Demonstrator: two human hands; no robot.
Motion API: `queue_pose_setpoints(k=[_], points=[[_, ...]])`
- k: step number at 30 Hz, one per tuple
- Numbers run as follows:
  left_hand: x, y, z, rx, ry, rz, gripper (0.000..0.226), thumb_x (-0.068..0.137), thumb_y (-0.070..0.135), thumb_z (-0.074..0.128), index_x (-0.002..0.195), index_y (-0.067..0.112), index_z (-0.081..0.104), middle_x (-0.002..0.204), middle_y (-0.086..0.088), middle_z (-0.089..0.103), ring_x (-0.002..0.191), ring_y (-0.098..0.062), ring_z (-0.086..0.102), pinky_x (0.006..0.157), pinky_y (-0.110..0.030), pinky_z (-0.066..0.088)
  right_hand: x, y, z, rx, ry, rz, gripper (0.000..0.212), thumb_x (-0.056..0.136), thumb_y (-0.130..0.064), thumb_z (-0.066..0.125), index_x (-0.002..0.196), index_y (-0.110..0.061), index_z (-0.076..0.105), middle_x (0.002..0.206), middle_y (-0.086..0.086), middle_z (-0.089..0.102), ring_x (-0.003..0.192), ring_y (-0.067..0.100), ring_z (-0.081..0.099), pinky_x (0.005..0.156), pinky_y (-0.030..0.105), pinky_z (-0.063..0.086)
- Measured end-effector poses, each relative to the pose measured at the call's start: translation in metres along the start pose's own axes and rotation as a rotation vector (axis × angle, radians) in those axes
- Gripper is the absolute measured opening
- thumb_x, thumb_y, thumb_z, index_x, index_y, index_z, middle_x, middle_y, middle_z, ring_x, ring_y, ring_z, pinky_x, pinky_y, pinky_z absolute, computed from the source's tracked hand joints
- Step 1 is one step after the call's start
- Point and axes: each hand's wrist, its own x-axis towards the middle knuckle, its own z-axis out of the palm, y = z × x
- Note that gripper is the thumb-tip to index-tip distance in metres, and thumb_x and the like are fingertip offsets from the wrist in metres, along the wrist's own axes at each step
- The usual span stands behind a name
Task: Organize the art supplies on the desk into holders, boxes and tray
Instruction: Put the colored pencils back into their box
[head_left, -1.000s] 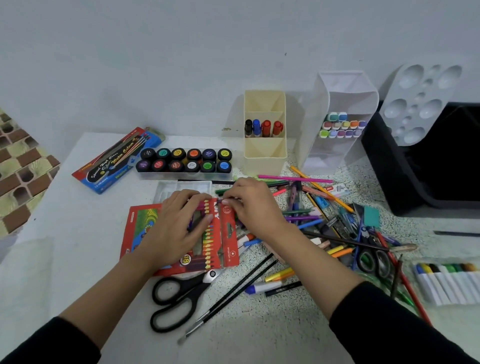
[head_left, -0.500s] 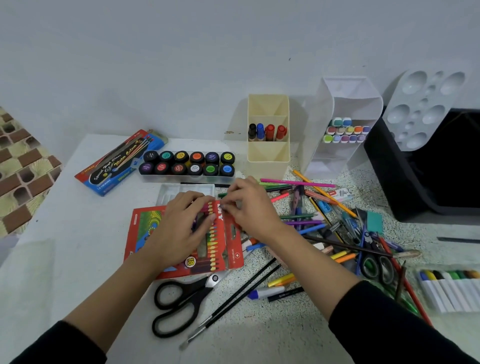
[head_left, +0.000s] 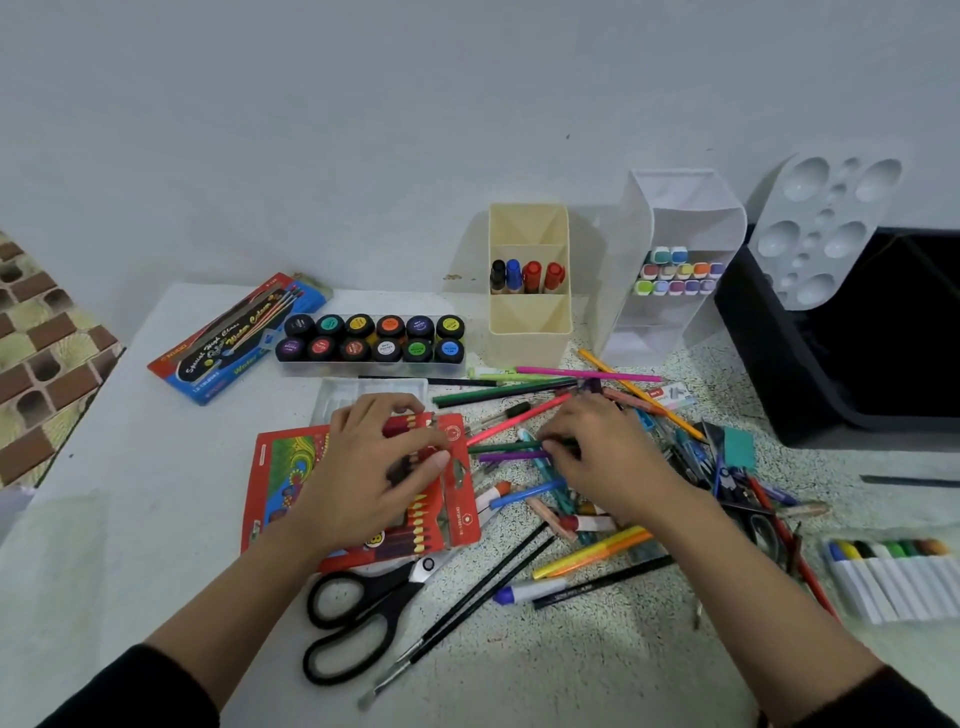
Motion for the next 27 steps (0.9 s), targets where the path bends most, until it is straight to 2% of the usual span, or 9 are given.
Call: queue_pose_setpoints(k=[3, 6, 8, 11, 15, 19, 21, 23, 27], points=[[-0.001, 0.003, -0.002, -0.104, 0.032, -0.012, 0.025, 0.096, 0.059, 0.048, 0.105, 0.043, 0.064, 0.126, 0.016, 0.046, 0.127, -0.006, 0.039, 0.105, -0.04, 0.027, 0.0, 0.0, 0.003, 0.006, 0.024, -0.018, 0.016, 0.099, -0.028, 0.059, 0.1, -0.025, 0.074, 0.101, -0.006, 0.065, 0.105, 0.019, 0.052, 0.09, 0.047, 0.044], [-0.003, 0.003, -0.005, -0.261, 0.067, -0.074, 0.021, 0.094, 0.055, 0.052, 0.104, 0.041, 0.063, 0.127, 0.017, 0.046, 0.125, -0.006, 0.042, 0.105, -0.038, 0.03, 0.001, 0.0, -0.001, 0.079, 0.152, -0.04, 0.013, 0.098, -0.021, 0.062, 0.103, -0.024, 0.073, 0.103, -0.008, 0.065, 0.105, 0.017, 0.053, 0.091, 0.044, 0.037], [-0.003, 0.002, -0.006, -0.285, 0.077, -0.088, 0.017, 0.092, 0.051, 0.057, 0.104, 0.04, 0.063, 0.128, 0.017, 0.046, 0.125, -0.009, 0.044, 0.105, -0.04, 0.033, 0.003, -0.005, -0.004, 0.114, 0.208, -0.067, 0.015, 0.098, -0.018, 0.061, 0.106, -0.022, 0.073, 0.103, -0.008, 0.066, 0.102, 0.017, 0.056, 0.086, 0.039, 0.032], [-0.003, 0.002, -0.006, -0.268, 0.075, -0.079, 0.017, 0.091, 0.048, 0.061, 0.104, 0.038, 0.064, 0.126, 0.017, 0.047, 0.124, -0.01, 0.045, 0.105, -0.04, 0.035, 0.01, -0.016, -0.003, 0.075, 0.195, -0.147, 0.016, 0.099, -0.017, 0.061, 0.107, -0.021, 0.074, 0.102, -0.004, 0.066, 0.092, 0.02, 0.058, 0.077, 0.035, 0.025], [-0.003, 0.002, -0.006, -0.276, 0.092, -0.084, 0.015, 0.09, 0.044, 0.065, 0.104, 0.038, 0.065, 0.125, 0.017, 0.048, 0.12, -0.012, 0.048, 0.103, -0.042, 0.037, 0.022, -0.031, 0.01, 0.049, 0.169, -0.211, 0.015, 0.098, -0.013, 0.061, 0.104, -0.017, 0.075, 0.096, 0.0, 0.062, 0.086, 0.023, 0.056, 0.077, 0.04, 0.036], [-0.002, 0.002, -0.007, -0.296, 0.062, -0.121, 0.024, 0.091, 0.053, 0.061, 0.112, 0.043, 0.06, 0.125, 0.019, 0.048, 0.118, -0.015, 0.05, 0.1, -0.042, 0.043, 0.033, -0.041, 0.019, 0.149, 0.19, -0.218, 0.013, 0.095, -0.014, 0.065, 0.101, -0.011, 0.077, 0.093, 0.004, 0.064, 0.086, 0.027, 0.059, 0.077, 0.045, 0.049], [0.002, 0.002, -0.007, -0.311, 0.04, -0.14, 0.027, 0.093, 0.058, 0.056, 0.116, 0.043, 0.055, 0.123, 0.02, 0.049, 0.116, -0.016, 0.053, 0.097, -0.043, 0.047, 0.038, -0.051, 0.023, 0.141, 0.198, -0.24, 0.012, 0.093, -0.016, 0.068, 0.099, -0.011, 0.077, 0.088, 0.004, 0.066, 0.087, 0.026, 0.059, 0.078, 0.044, 0.05], [0.005, 0.001, -0.005, -0.278, 0.02, -0.116, 0.022, 0.095, 0.054, 0.054, 0.113, 0.041, 0.056, 0.117, 0.022, 0.051, 0.113, -0.01, 0.053, 0.097, -0.045, 0.047, 0.042, -0.062, 0.03, 0.143, 0.2, -0.273, 0.011, 0.089, -0.018, 0.071, 0.096, -0.013, 0.078, 0.085, 0.002, 0.067, 0.087, 0.026, 0.06, 0.08, 0.044, 0.05], [0.009, 0.001, -0.002, -0.199, 0.026, -0.101, 0.012, 0.096, 0.041, 0.063, 0.106, 0.035, 0.059, 0.111, 0.02, 0.051, 0.108, -0.005, 0.052, 0.098, -0.044, 0.044, 0.045, -0.07, 0.037, 0.164, 0.19, -0.214, 0.012, 0.091, -0.024, 0.07, 0.1, -0.019, 0.076, 0.095, -0.003, 0.067, 0.1, 0.024, 0.057, 0.089, 0.045, 0.043]])
